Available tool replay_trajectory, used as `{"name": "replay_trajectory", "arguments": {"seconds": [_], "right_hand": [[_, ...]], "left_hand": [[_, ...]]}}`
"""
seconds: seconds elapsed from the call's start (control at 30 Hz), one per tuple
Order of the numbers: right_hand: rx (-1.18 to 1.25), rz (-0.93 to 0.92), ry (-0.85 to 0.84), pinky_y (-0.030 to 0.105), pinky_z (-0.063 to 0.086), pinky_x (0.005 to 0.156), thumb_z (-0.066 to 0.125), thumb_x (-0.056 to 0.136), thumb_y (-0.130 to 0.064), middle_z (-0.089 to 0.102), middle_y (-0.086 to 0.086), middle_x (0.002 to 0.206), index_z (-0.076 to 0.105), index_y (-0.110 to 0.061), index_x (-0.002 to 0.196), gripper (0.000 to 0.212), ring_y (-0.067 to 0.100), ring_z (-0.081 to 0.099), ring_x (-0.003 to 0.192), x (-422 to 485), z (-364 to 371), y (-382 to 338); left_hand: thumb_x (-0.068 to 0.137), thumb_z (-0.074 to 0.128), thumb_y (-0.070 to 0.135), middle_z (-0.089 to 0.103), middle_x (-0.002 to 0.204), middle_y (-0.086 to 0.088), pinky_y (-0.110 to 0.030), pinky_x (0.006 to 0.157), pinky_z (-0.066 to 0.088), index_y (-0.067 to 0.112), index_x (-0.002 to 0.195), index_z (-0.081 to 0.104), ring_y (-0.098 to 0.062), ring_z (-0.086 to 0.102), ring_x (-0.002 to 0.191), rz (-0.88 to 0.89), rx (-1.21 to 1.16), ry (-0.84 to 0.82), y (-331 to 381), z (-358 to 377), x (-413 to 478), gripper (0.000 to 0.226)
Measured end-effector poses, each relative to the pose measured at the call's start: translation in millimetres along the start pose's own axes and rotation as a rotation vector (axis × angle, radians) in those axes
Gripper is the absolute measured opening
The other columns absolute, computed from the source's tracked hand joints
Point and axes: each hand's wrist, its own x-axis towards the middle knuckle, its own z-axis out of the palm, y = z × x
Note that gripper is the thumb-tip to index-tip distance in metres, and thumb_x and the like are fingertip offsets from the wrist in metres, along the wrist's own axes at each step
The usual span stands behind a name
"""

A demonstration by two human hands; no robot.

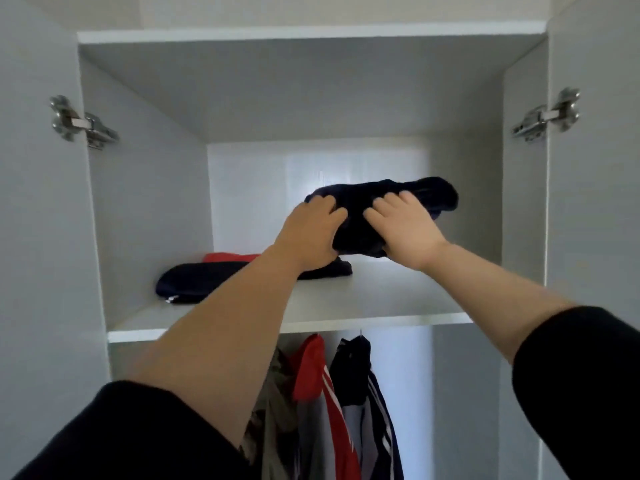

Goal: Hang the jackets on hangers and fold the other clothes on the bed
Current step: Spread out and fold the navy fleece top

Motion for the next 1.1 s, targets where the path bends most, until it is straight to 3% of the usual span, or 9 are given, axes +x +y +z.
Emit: {"name": "replay_trajectory", "arguments": {"seconds": [0.07,0.13,0.23,0.43,0.53,0.67,0.77,0.9,1.1], "right_hand": [[0.019,-0.045,-0.307,0.037,0.035,0.075,0.065,0.073,-0.027,0.055,0.007,0.097,0.056,-0.013,0.102,0.033,0.028,0.051,0.090,-29,42,-13],[0.072,0.027,-0.513,0.036,0.033,0.079,0.059,0.080,-0.038,0.051,0.004,0.109,0.053,-0.020,0.111,0.036,0.026,0.046,0.102,-50,80,-15],[0.126,0.181,-0.600,0.036,0.034,0.079,0.061,0.081,-0.042,0.043,0.005,0.114,0.053,-0.023,0.115,0.040,0.025,0.041,0.107,-56,116,4],[0.201,0.274,-0.783,0.035,0.046,0.079,0.064,0.081,-0.039,0.040,0.006,0.114,0.053,-0.022,0.120,0.043,0.025,0.042,0.108,-41,175,41],[0.205,0.289,-0.864,0.032,0.045,0.074,0.067,0.080,-0.030,0.041,0.007,0.117,0.052,-0.020,0.124,0.048,0.025,0.044,0.111,-28,203,55],[0.160,0.277,-0.941,0.039,0.047,0.088,0.066,0.083,-0.022,0.039,0.008,0.123,0.045,-0.021,0.133,0.054,0.025,0.042,0.116,-20,243,67],[0.146,0.241,-0.958,0.043,0.042,0.098,0.064,0.084,-0.023,0.038,0.008,0.124,0.040,-0.022,0.138,0.058,0.025,0.041,0.118,-19,271,80],[0.135,0.190,-0.935,0.049,0.034,0.104,0.061,0.087,-0.026,0.038,0.009,0.126,0.037,-0.022,0.139,0.057,0.026,0.040,0.121,-14,307,90],[0.130,0.096,-0.726,0.052,0.021,0.112,0.058,0.088,-0.019,0.040,0.011,0.130,0.033,-0.016,0.138,0.056,0.028,0.039,0.121,-14,350,82]], "left_hand": [[0.074,0.067,0.036,0.042,0.137,-0.011,-0.036,0.089,0.036,0.014,0.117,0.055,-0.029,0.041,0.123,0.021,-0.110,-0.243,18,57,-14,0.050],[0.076,0.070,0.027,0.024,0.154,-0.009,-0.033,0.110,0.025,0.013,0.130,0.050,-0.023,0.022,0.141,-0.031,-0.364,-0.462,36,104,-19,0.059],[0.079,0.072,0.027,0.016,0.158,-0.004,-0.023,0.112,0.014,0.015,0.137,0.043,-0.014,0.010,0.145,-0.090,-0.621,-0.504,42,146,2,0.066],[0.087,0.059,0.049,0.003,0.161,0.005,-0.036,0.117,0.020,0.028,0.152,0.011,-0.011,0.005,0.146,-0.047,-0.520,-0.545,30,210,41,0.083],[0.085,0.056,0.060,-0.004,0.161,0.007,-0.042,0.117,0.020,0.034,0.152,-0.002,-0.017,0.005,0.147,-0.125,-0.517,-0.608,11,240,56,0.091],[0.087,0.039,0.070,-0.003,0.161,0.002,-0.047,0.119,0.005,0.033,0.152,-0.004,-0.018,-0.002,0.148,-0.193,-0.279,-0.701,-19,288,62,0.086],[0.096,0.025,0.060,-0.003,0.161,0.003,-0.047,0.117,-0.001,0.032,0.152,0.000,-0.016,-0.006,0.147,-0.304,-0.217,-0.671,-34,318,51,0.067],[0.098,0.027,0.054,0.000,0.161,0.004,-0.049,0.117,-0.001,0.031,0.152,0.002,-0.016,-0.007,0.147,-0.312,-0.182,-0.655,-44,337,49,0.064],[0.097,0.033,0.048,0.005,0.161,0.003,-0.048,0.117,0.001,0.028,0.153,0.006,-0.016,-0.004,0.147,-0.322,-0.186,-0.661,-43,337,50,0.065]]}}
